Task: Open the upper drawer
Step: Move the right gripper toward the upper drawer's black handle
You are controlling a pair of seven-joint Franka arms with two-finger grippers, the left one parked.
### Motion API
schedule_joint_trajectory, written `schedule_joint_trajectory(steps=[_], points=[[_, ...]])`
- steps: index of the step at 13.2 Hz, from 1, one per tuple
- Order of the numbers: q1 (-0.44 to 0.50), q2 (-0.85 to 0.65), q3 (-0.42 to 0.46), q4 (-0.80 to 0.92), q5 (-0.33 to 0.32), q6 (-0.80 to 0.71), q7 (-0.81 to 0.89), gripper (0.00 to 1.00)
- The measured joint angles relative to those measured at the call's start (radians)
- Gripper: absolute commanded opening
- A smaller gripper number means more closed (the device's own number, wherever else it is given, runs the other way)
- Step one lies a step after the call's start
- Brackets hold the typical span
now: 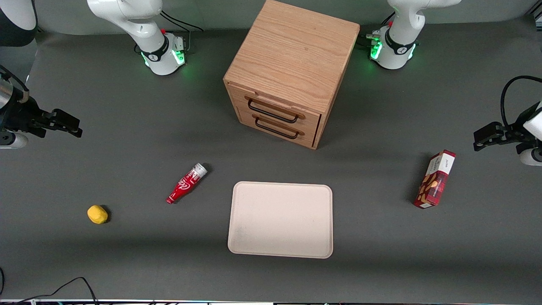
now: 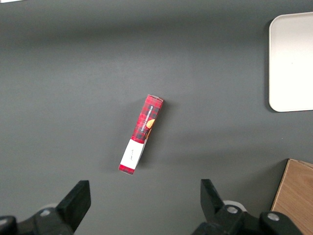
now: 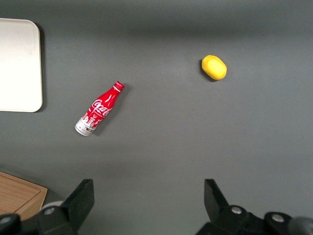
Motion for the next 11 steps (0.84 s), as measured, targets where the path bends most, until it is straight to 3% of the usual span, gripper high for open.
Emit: schedule_joint_trajectory(steps=[6,11], points=[[0.002,0.000,0.012,0.001,0.004,0.003,-0.008,1.00],[0.008,0.044,0.196,0.051,0.057,0.015,-0.012,1.00]])
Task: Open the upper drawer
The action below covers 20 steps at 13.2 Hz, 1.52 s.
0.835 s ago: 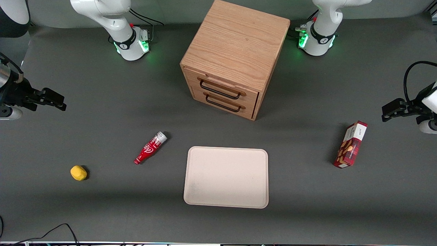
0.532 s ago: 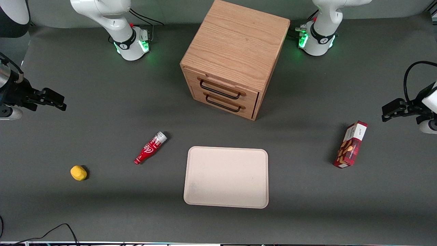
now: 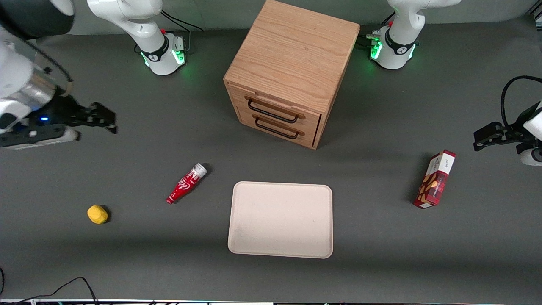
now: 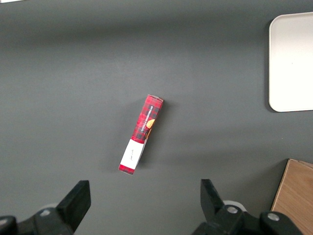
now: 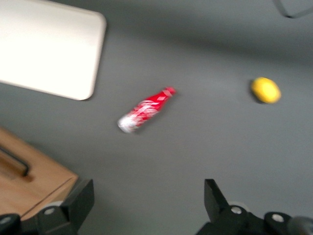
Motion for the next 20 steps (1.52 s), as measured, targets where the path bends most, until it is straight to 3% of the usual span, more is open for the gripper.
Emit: schedule_joint_trajectory(steps=[7,12,14,20], points=[[0.049,0.150,0.301,0.112,0.009,0.020,0.000,1.00],[0.110,0.292,0.473,0.147,-0.090,0.078,-0.001,1.00],[0.137,0.361,0.509,0.148,-0.153,0.118,-0.022,1.00],[0.159,0.478,0.520,0.147,-0.217,0.159,-0.122,1.00]])
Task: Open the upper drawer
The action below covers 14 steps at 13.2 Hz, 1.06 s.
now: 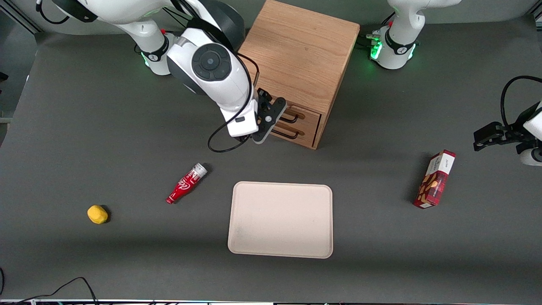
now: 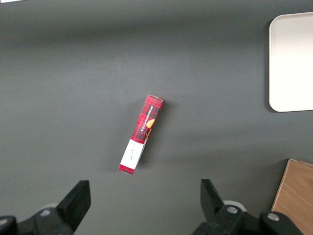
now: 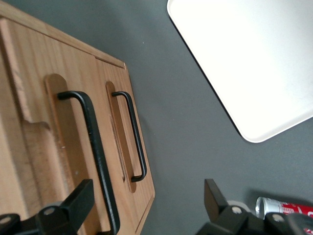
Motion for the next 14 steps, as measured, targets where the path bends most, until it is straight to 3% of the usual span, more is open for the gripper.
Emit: schedule_joint_trajectory(steps=[8,14], points=[[0.025,0.039,0.004,-0.043,-0.026,0.065,-0.017,1.00],[0.024,0.053,-0.014,-0.094,-0.076,0.199,-0.109,1.00]])
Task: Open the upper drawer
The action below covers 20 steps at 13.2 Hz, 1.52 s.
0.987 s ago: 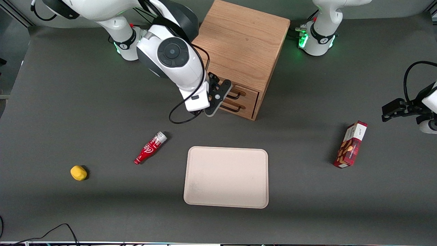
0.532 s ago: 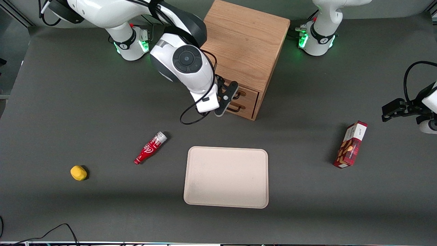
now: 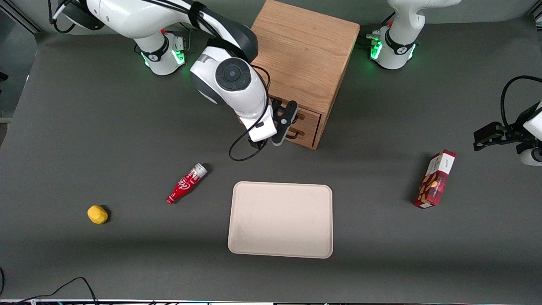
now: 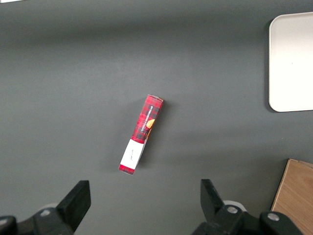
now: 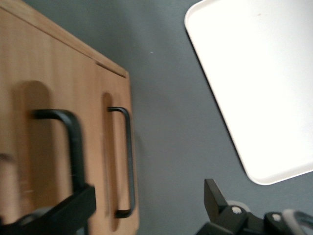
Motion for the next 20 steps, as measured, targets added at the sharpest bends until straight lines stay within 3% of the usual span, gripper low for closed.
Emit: schedule_joint_trajectory(steps=[8,13,20], points=[[-0.017,0.004,-0.016,0.020,-0.005,-0.004,-0.058,1.00],[-0.020,-0.092,-0.012,0.021,0.098,-0.083,-0.063,1.00],[-0.019,-0.062,-0.016,-0.053,0.100,0.010,-0.068,1.00]])
